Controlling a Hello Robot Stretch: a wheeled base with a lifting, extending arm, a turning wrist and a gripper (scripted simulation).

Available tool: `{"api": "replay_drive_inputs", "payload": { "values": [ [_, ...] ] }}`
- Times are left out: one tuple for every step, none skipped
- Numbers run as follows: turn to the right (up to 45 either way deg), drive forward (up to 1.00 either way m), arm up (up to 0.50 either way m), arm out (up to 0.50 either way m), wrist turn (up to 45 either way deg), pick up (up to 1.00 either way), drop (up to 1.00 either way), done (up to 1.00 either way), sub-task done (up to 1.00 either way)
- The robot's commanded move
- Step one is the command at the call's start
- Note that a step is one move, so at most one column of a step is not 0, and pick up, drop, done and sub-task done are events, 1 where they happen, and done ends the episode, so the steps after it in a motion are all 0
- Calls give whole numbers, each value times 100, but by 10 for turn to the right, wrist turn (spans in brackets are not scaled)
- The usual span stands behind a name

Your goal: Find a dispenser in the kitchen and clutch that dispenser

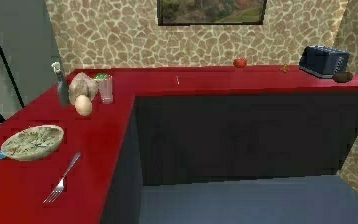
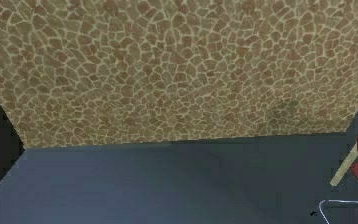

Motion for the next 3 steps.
{"api": "replay_drive_inputs", "payload": {
  "values": [
    [-30, 0, 0, 0, 0, 0, 0, 0, 0],
    [0, 100, 0, 0, 0, 0, 0, 0, 0],
    [-60, 0, 0, 0, 0, 0, 0, 0, 0]
  ]
}}
